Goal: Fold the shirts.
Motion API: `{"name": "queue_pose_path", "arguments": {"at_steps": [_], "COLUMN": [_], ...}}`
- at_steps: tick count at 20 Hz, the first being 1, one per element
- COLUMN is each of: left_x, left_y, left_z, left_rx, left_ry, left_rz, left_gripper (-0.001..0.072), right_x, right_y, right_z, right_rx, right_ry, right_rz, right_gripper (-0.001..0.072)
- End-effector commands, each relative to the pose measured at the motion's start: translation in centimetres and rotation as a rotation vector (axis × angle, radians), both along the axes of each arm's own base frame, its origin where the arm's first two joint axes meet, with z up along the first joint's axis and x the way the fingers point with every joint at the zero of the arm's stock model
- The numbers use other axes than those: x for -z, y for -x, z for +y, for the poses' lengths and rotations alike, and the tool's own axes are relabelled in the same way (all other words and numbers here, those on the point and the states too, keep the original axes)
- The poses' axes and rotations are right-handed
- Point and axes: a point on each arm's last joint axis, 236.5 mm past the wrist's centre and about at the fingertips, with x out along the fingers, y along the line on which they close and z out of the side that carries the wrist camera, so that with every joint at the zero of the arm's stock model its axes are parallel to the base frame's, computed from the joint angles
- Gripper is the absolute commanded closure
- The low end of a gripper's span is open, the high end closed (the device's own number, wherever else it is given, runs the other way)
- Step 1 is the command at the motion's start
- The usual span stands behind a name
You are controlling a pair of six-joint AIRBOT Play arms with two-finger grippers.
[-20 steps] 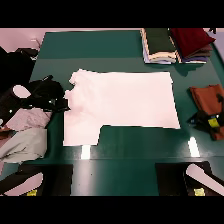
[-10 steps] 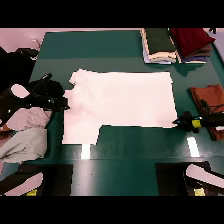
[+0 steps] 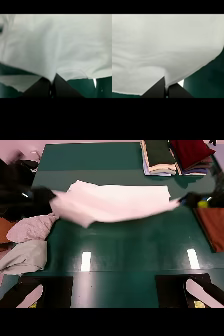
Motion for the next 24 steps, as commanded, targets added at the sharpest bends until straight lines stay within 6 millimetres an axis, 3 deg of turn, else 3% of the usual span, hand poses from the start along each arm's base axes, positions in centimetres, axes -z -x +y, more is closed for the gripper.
{"name": "queue_pose_path", "arguments": {"at_steps": [1,3,5,6,8,9,11,14,17,20,22,24], "left_x": [-18.0,-27.0,-33.5,-35.8,-39.0,-39.7,-39.4,-34.1,-24.1,-11.2,-2.0,5.6], "left_y": [4.8,9.3,14.0,16.1,19.4,20.1,19.2,12.9,3.5,-4.3,-7.4,-9.4], "left_z": [0.3,0.7,1.1,1.3,1.5,1.8,2.3,2.0,1.7,1.4,1.3,1.2], "left_rx": [-0.015,-0.028,-0.046,-0.053,-0.066,-0.078,-0.104,-0.074,-0.047,-0.025,-0.015,-0.01], "left_ry": [-0.003,-0.011,-0.026,-0.029,-0.03,-0.034,-0.034,-0.063,-0.076,-0.076,-0.074,-0.066], "left_rz": [-0.444,-0.677,-0.86,-0.932,-1.039,-1.066,-1.04,-0.815,-0.487,-0.148,0.068,0.236], "left_gripper": [0.0683,0.0683,0.0684,0.0684,0.0685,0.0685,0.0685,0.0684,0.0683,0.0682,0.0682,0.0682], "right_x": [-17.0,-24.9,-30.6,-32.7,-35.0,-35.3,-34.8,-31.5,-25.0,-14.1,-6.6,-0.4], "right_y": [1.2,3.8,6.6,7.9,9.7,10.1,9.9,7.4,3.0,-1.7,-3.9,-5.7], "right_z": [0.7,0.7,0.1,-0.5,-2.0,-2.5,-2.6,-3.1,-4.2,-4.4,-4.4,-4.2], "right_rx": [0.007,0.035,0.093,0.128,0.195,0.214,0.191,0.144,0.093,0.021,-0.008,-0.024], "right_ry": [0.129,0.216,0.297,0.341,0.422,0.444,0.457,0.435,0.394,0.319,0.27,0.235], "right_rz": [-0.435,-0.622,-0.745,-0.785,-0.8,-0.781,-0.725,-0.568,-0.359,-0.078,0.093,0.211], "right_gripper": [0.0695,0.0695,0.0695,0.0695,0.0695,0.0695,0.0696,0.0696,0.0696,0.0696,0.0696,0.0696]}}
